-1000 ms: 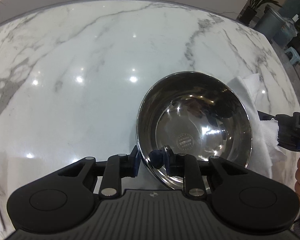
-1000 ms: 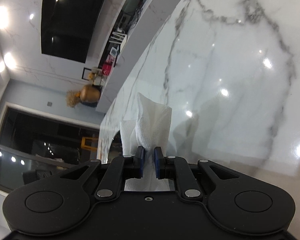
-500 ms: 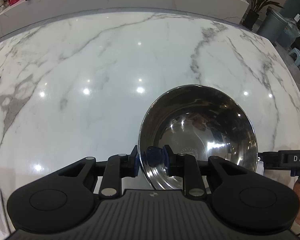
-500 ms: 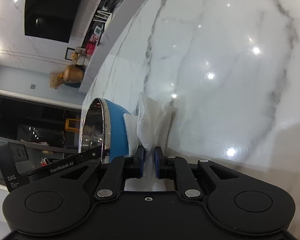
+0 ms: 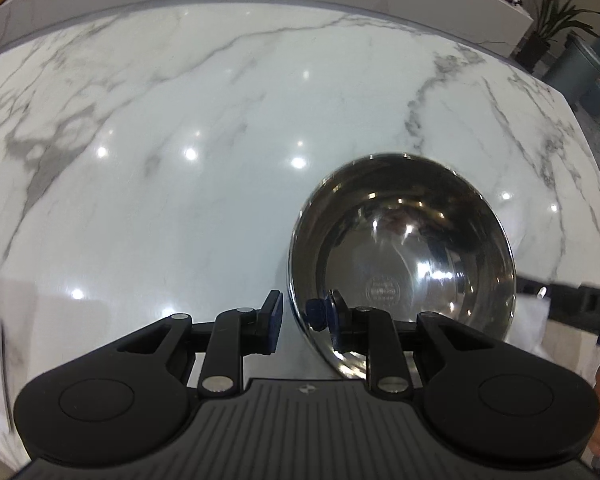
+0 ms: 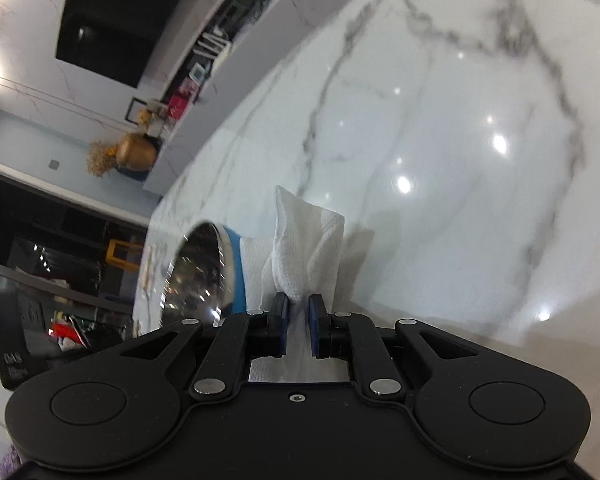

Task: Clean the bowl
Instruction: 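Wipe the bowl's blue outer side with the cloth in the right gripper while the left gripper holds the rim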

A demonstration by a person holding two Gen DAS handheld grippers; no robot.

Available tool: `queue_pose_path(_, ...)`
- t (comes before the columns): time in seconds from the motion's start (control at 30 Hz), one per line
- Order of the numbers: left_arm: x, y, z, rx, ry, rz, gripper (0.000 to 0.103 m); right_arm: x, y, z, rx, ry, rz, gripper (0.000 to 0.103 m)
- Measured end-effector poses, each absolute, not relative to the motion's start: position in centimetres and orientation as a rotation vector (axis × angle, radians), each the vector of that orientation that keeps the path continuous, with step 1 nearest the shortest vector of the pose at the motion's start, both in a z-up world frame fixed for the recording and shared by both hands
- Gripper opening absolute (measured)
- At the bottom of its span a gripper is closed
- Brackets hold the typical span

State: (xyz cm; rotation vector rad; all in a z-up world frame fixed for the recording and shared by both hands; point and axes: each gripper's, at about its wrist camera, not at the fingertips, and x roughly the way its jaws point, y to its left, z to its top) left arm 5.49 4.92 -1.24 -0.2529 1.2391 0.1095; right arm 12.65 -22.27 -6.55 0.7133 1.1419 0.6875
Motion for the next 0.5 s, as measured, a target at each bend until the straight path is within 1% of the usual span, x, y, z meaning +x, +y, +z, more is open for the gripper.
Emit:
queue_pose_path(0.2,4.9,4.4,-1.2,-0.288,1.257,0.12,0.022,13.0,-23.3,-5.1,0.773,1.06,0.735,0.01)
queue_pose_path(0.5,5.2,3.9,-1.3,-0.256,1.266,0.129,0.022,13.4,-23.0,-5.9,0.802,1.076,0.766,0.01)
